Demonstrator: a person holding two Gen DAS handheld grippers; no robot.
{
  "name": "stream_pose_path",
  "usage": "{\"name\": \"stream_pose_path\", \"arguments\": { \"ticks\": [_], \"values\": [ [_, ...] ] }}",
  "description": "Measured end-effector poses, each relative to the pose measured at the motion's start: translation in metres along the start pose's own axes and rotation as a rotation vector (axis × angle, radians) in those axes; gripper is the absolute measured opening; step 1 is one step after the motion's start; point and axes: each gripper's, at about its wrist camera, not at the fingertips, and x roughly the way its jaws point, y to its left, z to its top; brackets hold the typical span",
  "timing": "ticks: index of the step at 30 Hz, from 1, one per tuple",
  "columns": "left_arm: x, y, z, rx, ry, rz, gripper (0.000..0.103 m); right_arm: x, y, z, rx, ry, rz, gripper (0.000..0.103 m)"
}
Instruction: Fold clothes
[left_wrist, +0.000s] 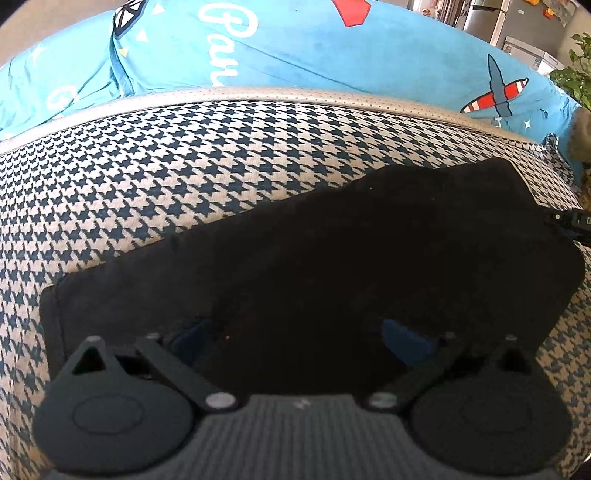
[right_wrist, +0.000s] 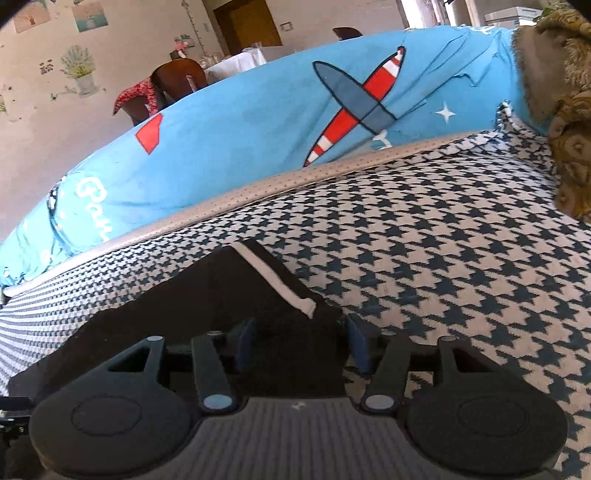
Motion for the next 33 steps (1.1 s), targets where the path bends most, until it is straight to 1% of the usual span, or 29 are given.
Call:
{"name": "stream_pose_path", "arguments": {
  "ticks": [1,4,6,7,10,12,16,21,24,33],
  "values": [
    [0.001,-0.001,0.000,0.003,0.001,-0.003,0.103,0.001,0.000,0.000,-0.003,0.000,0.006,0.051],
    [0.003,-0.003,0.000,0.015,0.003,-0.006,0.103,0.003,0.000,-0.001,-0.005,0.004,0.026,0.042],
    [0.004,-0.005,0.000,0.023,0.004,-0.001,0.103,0.004,0.000,-0.001,-0.003,0.007,0.041,0.028],
    [0.004,-0.005,0.000,0.025,0.003,0.001,0.103,0.005,0.002,-0.002,-0.011,0.007,0.041,0.025],
    [0.005,-0.006,-0.001,0.030,0.003,0.004,0.103,0.007,0.006,-0.001,-0.031,0.008,0.034,0.021],
    [0.005,-0.005,-0.001,0.027,0.003,0.002,0.103,0.007,0.006,0.001,-0.015,0.011,0.042,0.017],
    [0.004,-0.003,0.000,0.021,0.002,0.002,0.103,0.003,0.010,0.004,-0.003,0.000,0.029,0.016],
    [0.004,0.000,0.002,0.000,-0.001,0.002,0.103,-0.012,0.032,0.008,-0.030,-0.063,0.018,0.015],
    [0.003,0.003,0.003,-0.012,-0.006,0.008,0.103,-0.022,0.052,0.009,-0.077,-0.101,0.017,0.015],
    [-0.003,0.015,0.010,-0.063,-0.032,0.018,0.103,-0.041,0.119,-0.006,-0.245,-0.150,0.091,0.015]
  ]
}}
